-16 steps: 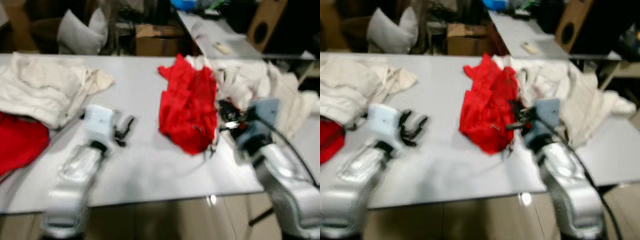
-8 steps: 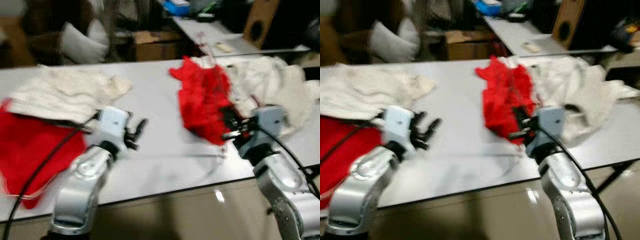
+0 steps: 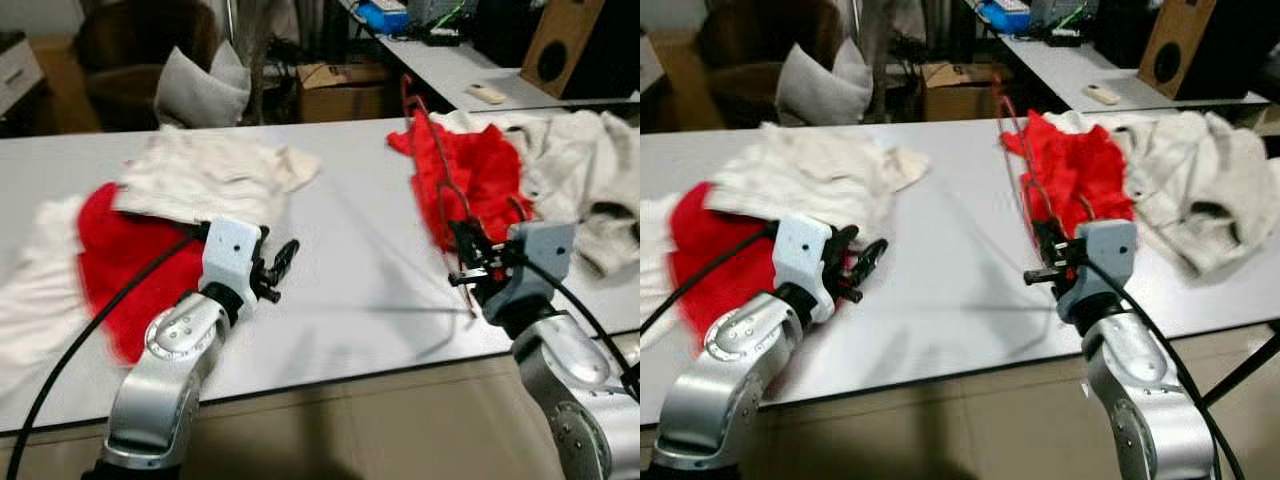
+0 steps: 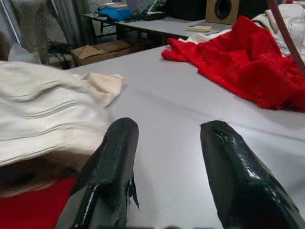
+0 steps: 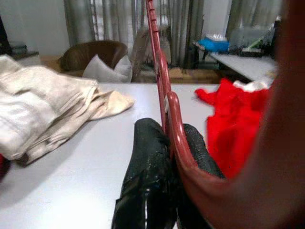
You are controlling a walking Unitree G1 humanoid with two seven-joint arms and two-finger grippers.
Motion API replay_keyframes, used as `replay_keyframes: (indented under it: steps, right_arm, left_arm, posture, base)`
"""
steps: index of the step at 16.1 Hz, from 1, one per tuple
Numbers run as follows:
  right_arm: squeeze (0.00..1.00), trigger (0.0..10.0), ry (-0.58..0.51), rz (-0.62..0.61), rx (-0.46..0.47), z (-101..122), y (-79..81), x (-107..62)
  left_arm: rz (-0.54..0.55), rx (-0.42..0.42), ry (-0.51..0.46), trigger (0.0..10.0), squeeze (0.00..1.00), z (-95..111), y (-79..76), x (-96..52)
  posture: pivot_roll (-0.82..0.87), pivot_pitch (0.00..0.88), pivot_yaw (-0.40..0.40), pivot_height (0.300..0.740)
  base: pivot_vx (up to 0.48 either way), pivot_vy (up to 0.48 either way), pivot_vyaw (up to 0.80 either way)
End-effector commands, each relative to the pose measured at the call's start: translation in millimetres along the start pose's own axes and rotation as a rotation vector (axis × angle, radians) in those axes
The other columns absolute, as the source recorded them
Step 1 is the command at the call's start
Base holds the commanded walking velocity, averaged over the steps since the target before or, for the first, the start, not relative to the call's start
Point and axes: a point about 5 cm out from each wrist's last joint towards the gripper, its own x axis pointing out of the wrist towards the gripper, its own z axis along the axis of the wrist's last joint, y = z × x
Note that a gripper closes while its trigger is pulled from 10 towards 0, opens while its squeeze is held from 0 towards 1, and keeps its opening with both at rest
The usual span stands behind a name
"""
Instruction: Hang hanger
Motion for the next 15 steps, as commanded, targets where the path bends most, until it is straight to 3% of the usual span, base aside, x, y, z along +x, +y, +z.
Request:
replay_keyframes:
  steps: [1, 2, 5, 8, 15]
  right_arm:
    - [0.0, 10.0, 0.02, 0.014, 0.014, -2.4, 3.4, 1.1]
    - [0.0, 10.0, 0.021, 0.013, 0.015, -2.6, 3.3, 1.2]
    - [0.0, 10.0, 0.022, 0.012, 0.019, -2.9, 4.0, 1.7]
    - [0.0, 10.0, 0.023, 0.008, 0.02, -3.3, 4.0, 1.7]
    - [0.0, 10.0, 0.021, 0.002, 0.0, 6.0, -2.7, -1.8]
  left_arm:
    - [0.003, 0.024, -0.01, 10.0, 0.0, 2.2, 2.5, -1.1]
    - [-0.024, 0.068, -0.014, 10.0, 0.0, 4.1, 0.0, -0.7]
    - [-0.02, 0.082, -0.002, 10.0, 0.0, 2.5, 0.2, 0.3]
    - [-0.011, 0.051, -0.025, 10.0, 0.0, 3.7, 1.1, 0.2]
    - [-0.036, 0.108, -0.021, 10.0, 0.0, 12.4, 1.1, 2.2]
  posture:
    - [-0.07, 0.008, -0.008, 0.74]
    - [-0.07, 0.007, -0.008, 0.74]
    - [-0.07, 0.006, -0.004, 0.74]
    - [-0.07, 0.006, -0.001, 0.74]
    - [-0.03, 0.016, 0.015, 0.74]
  base:
    - [0.0, 0.0, 0.0]
    - [0.0, 0.0, 0.0]
    - [0.0, -0.48, 0.0]
    - [0.0, 0.0, 0.0]
    - [0.0, 0.0, 0.0]
